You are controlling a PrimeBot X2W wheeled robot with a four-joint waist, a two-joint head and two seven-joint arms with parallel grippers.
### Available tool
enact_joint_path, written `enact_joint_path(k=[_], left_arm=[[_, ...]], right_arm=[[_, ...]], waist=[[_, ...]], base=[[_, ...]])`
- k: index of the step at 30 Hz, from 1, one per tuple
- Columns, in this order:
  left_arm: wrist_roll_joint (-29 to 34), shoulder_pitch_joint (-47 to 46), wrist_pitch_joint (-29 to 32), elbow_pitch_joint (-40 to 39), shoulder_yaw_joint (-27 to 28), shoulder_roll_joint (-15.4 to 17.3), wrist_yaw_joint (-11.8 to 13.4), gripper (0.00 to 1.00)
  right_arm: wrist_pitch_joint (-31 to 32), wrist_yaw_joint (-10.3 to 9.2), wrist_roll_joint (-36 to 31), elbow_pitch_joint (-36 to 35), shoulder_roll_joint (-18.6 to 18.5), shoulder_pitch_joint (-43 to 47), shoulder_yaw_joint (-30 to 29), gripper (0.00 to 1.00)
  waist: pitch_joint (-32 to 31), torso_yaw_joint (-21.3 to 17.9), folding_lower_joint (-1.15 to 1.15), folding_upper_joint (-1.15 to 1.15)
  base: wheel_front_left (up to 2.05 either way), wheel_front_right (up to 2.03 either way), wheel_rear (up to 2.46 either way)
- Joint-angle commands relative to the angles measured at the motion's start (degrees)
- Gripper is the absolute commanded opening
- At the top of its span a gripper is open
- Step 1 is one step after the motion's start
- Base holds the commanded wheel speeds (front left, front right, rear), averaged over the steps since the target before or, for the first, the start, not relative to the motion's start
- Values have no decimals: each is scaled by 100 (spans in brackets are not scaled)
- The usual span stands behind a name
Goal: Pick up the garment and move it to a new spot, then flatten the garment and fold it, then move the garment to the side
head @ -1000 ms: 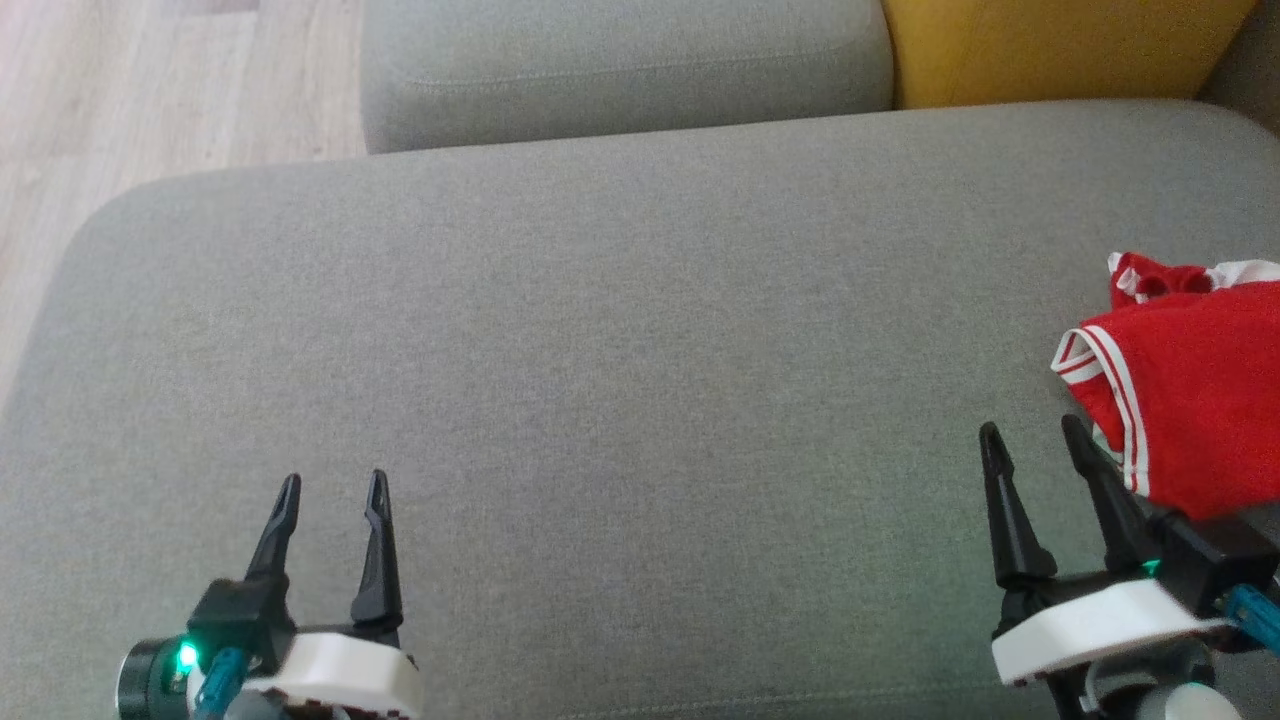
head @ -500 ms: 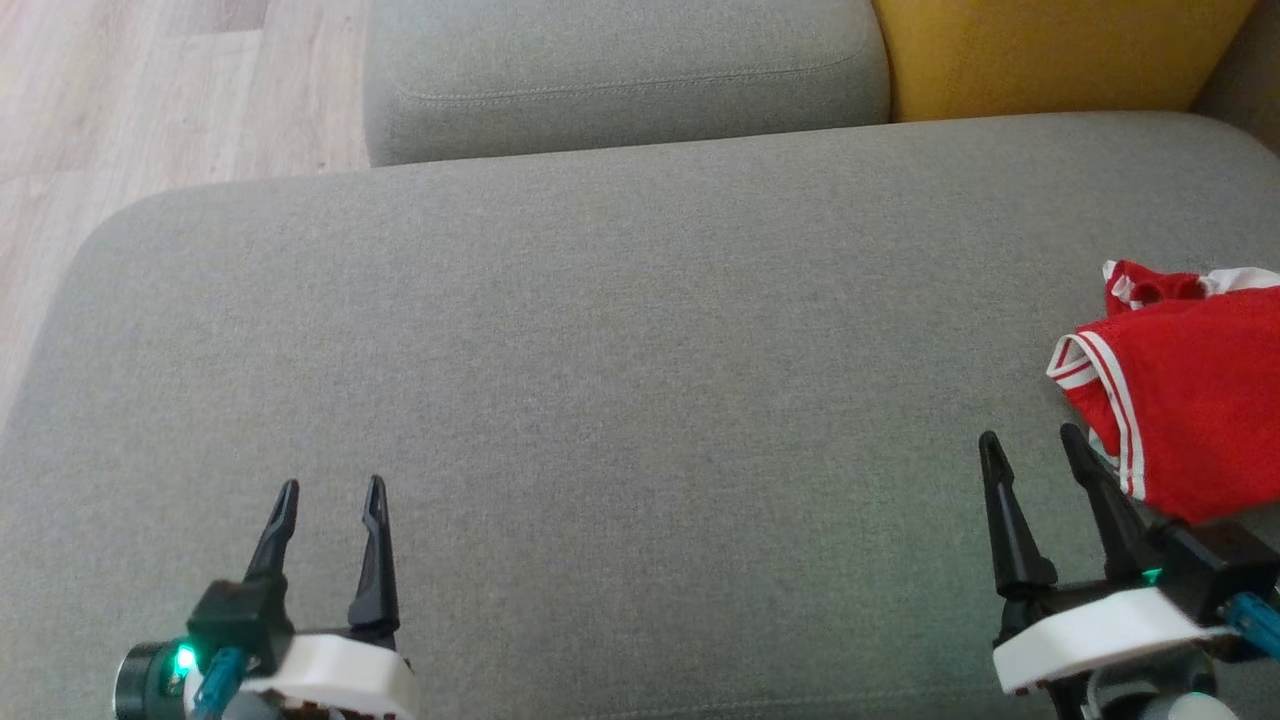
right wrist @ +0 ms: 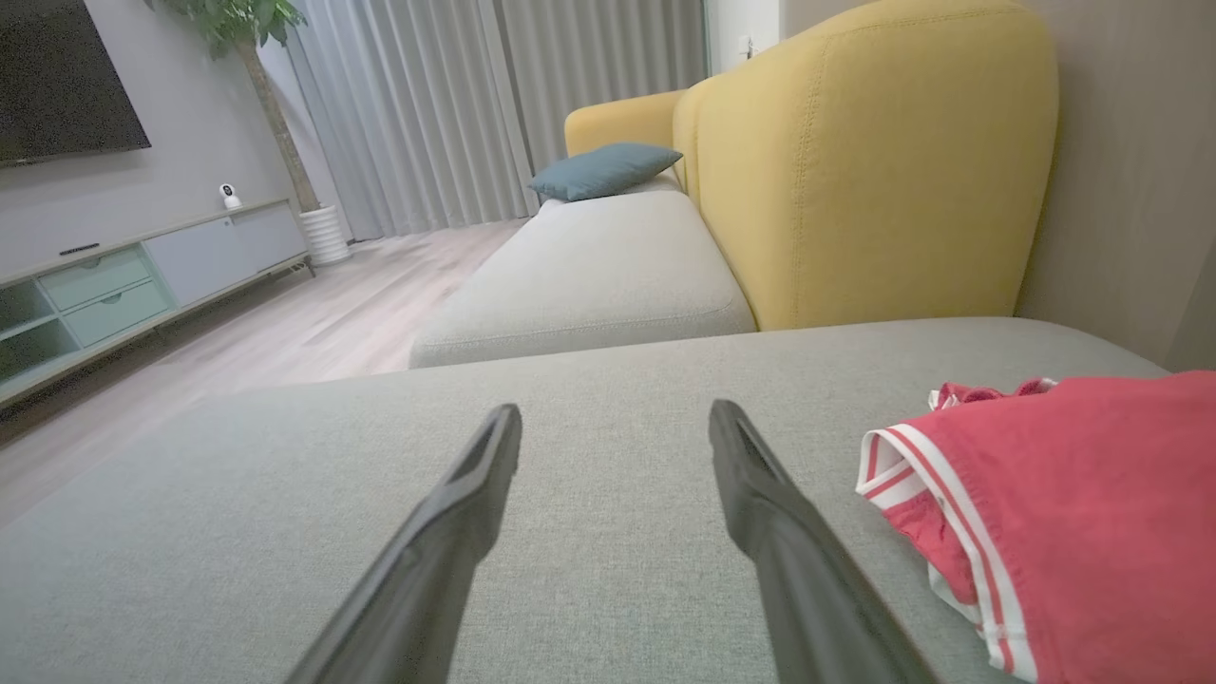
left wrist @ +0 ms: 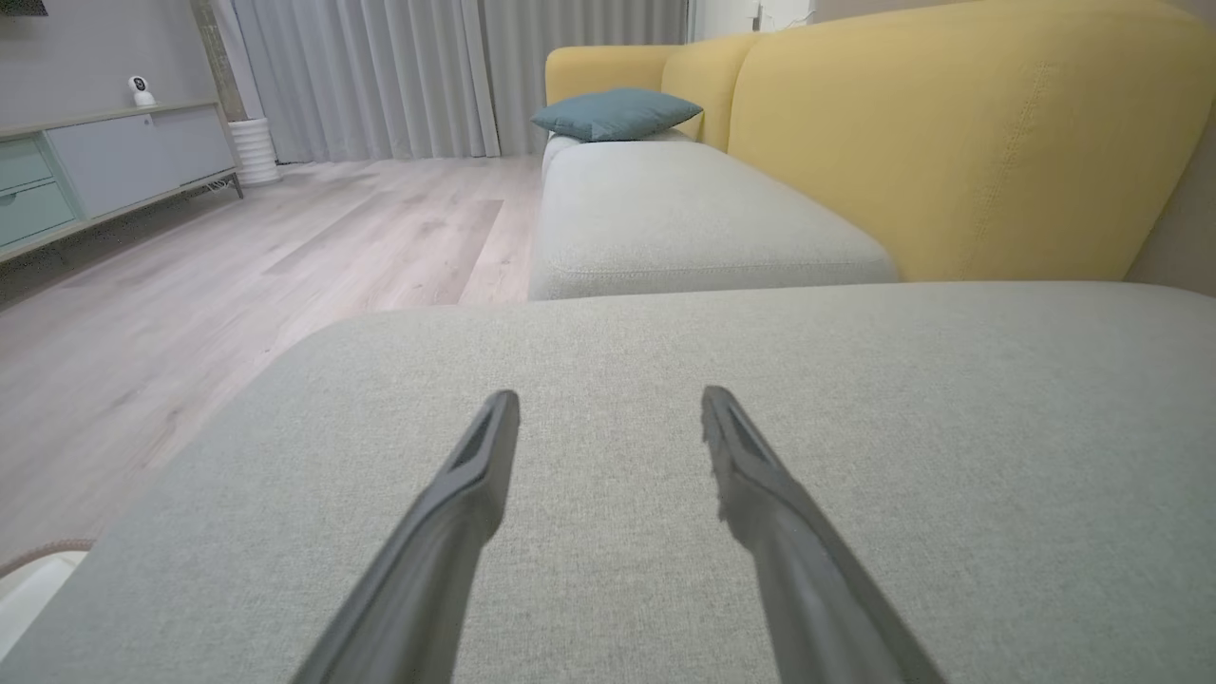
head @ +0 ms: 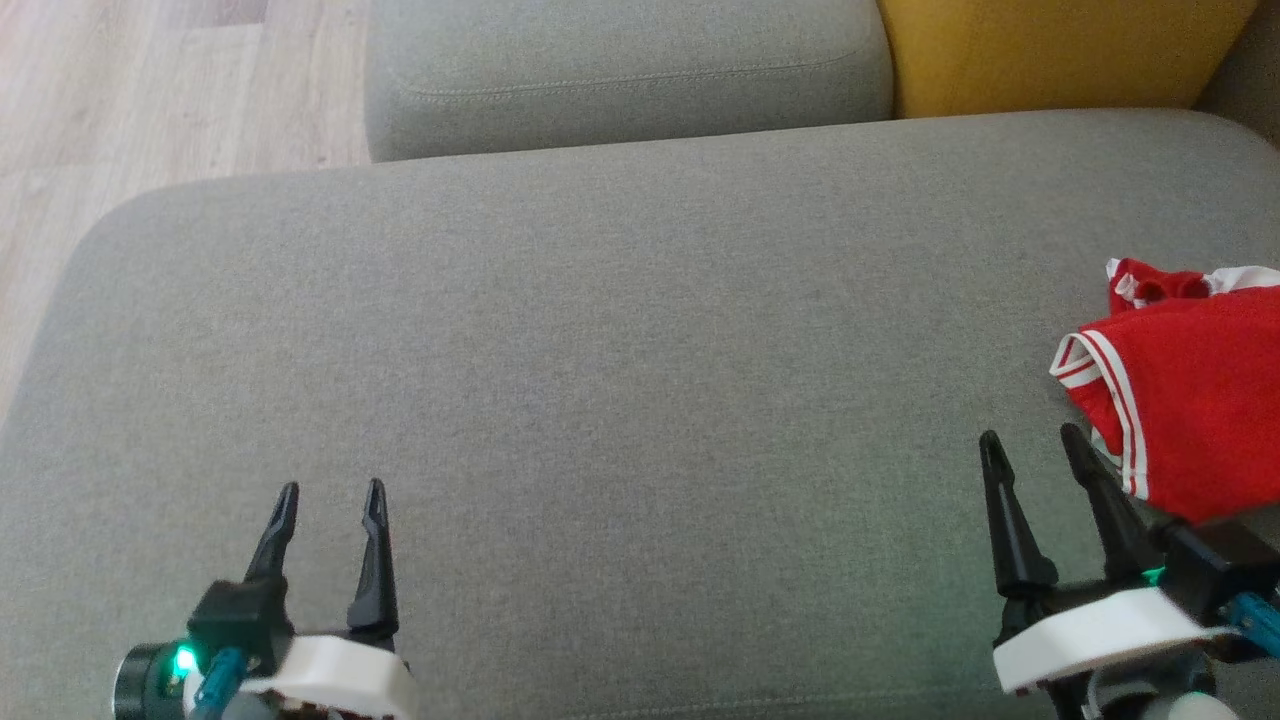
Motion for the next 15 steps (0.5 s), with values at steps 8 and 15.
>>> enact_joint_path(k=[8,15], left_arm=[[-178,85,29,340,-1,-166,-45,0],[-619,13,121,399,131,-213,-193,0]], right_arm=[[-10,0,181,433,-8,11,19,0],[-11,2,677,531,-46,-82,15,0]], waist=[[4,5,0,0],[6,14,0,0]], base=[[0,0,0],[0,0,0]])
